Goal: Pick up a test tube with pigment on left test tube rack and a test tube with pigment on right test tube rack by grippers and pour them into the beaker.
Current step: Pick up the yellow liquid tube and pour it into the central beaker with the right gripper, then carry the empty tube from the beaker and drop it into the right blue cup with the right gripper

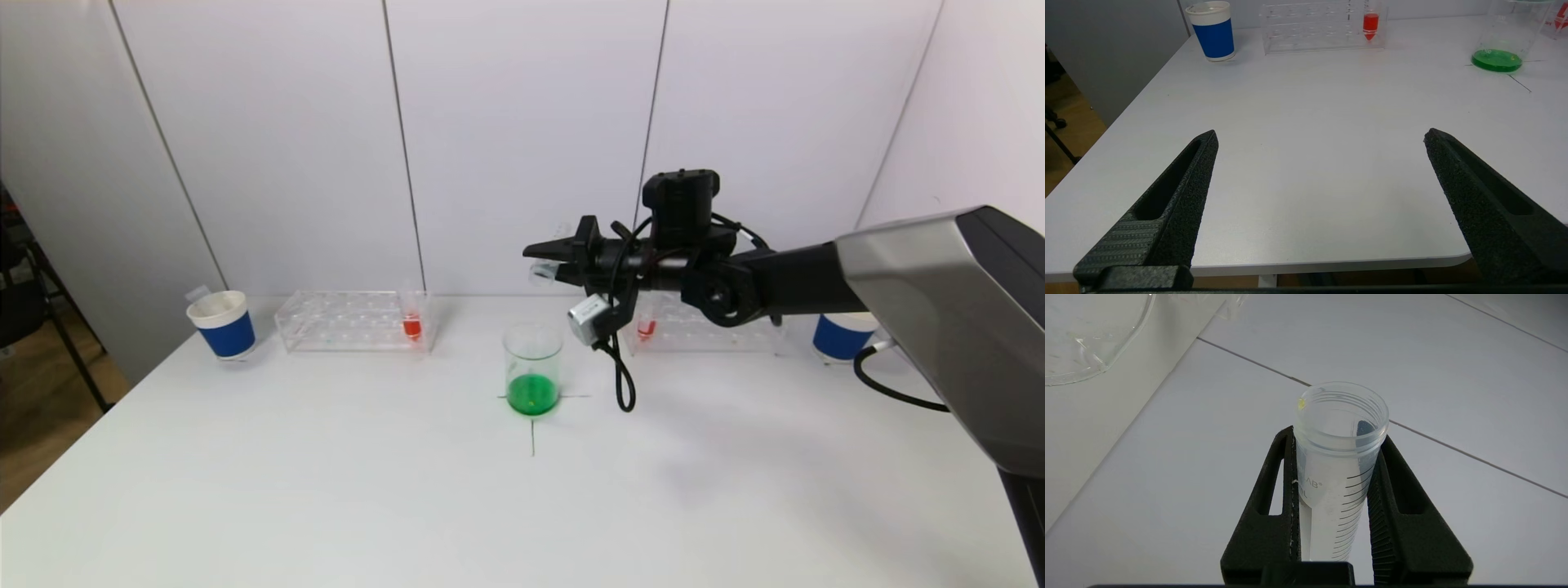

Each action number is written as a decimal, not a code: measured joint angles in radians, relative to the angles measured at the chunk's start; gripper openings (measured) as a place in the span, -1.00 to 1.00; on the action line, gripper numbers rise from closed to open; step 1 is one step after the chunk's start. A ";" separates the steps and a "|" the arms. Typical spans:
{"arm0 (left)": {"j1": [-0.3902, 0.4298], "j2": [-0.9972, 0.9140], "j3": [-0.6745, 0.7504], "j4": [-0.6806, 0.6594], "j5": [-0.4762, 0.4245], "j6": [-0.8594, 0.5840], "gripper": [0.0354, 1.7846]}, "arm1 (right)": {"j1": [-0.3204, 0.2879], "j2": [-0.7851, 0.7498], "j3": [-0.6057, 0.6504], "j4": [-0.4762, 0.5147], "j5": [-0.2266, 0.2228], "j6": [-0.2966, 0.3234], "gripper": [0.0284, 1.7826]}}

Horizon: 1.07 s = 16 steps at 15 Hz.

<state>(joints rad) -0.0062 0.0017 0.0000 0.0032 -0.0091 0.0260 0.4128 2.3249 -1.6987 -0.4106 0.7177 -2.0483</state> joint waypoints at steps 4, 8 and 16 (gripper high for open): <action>0.000 0.000 0.000 0.000 0.000 0.000 0.98 | -0.001 -0.003 0.020 0.055 -0.002 0.018 -0.43; 0.000 0.000 0.000 0.000 0.000 0.000 0.98 | -0.011 -0.009 0.035 0.065 -0.002 0.144 -0.43; 0.000 0.000 0.000 0.000 0.000 0.000 0.98 | -0.073 -0.037 -0.170 0.110 -0.073 0.474 -0.43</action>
<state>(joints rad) -0.0062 0.0017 0.0000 0.0032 -0.0091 0.0264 0.3396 2.2879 -1.8689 -0.3011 0.6451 -1.5745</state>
